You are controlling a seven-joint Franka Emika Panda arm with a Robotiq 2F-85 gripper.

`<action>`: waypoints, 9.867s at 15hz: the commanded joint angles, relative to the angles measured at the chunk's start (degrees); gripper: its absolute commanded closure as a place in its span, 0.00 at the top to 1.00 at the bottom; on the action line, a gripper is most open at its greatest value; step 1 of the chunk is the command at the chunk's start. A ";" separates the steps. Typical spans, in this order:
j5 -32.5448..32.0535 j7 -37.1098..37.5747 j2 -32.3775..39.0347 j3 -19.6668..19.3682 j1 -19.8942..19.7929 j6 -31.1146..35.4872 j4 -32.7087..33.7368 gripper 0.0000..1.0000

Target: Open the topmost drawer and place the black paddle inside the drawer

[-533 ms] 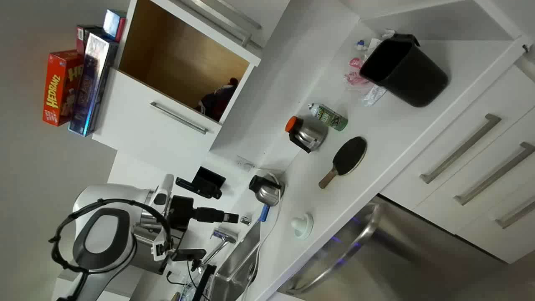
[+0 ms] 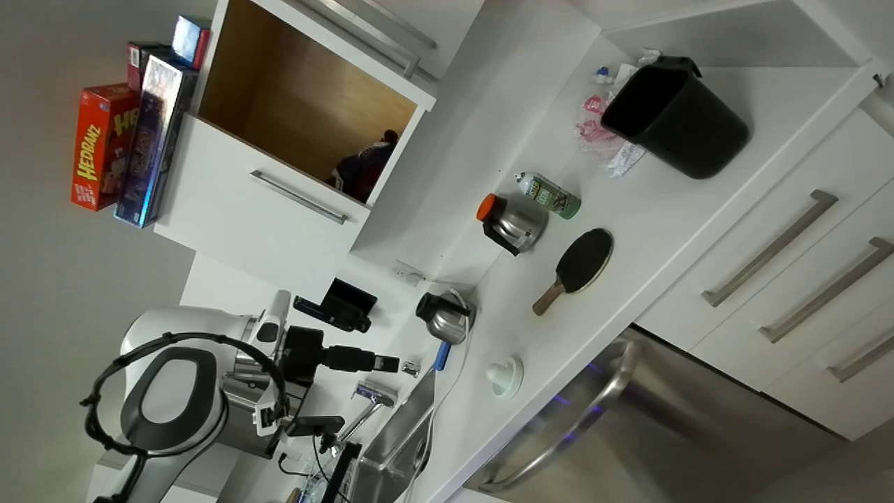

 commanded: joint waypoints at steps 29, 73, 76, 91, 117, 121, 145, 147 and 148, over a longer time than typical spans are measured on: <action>31.89 -22.24 46.66 -32.76 -9.76 20.70 14.03 1.00; 105.35 -70.86 102.67 -26.61 -28.24 -1.44 35.86 1.00; 107.96 -72.95 105.16 -26.98 -27.90 -4.38 37.13 1.00; 114.17 -71.35 111.48 -25.95 -23.13 -3.61 45.17 1.00; 118.72 -70.98 119.66 -26.61 -30.44 -16.12 46.88 0.05; 117.66 -70.87 121.89 -28.28 -34.10 -21.64 47.02 0.05; 107.06 -67.81 111.77 -37.67 -41.99 -18.73 34.89 0.90; 106.08 -68.99 106.80 -39.55 -39.44 -14.86 29.25 1.00; 105.31 -69.58 104.12 -40.75 -37.67 -12.81 26.32 1.00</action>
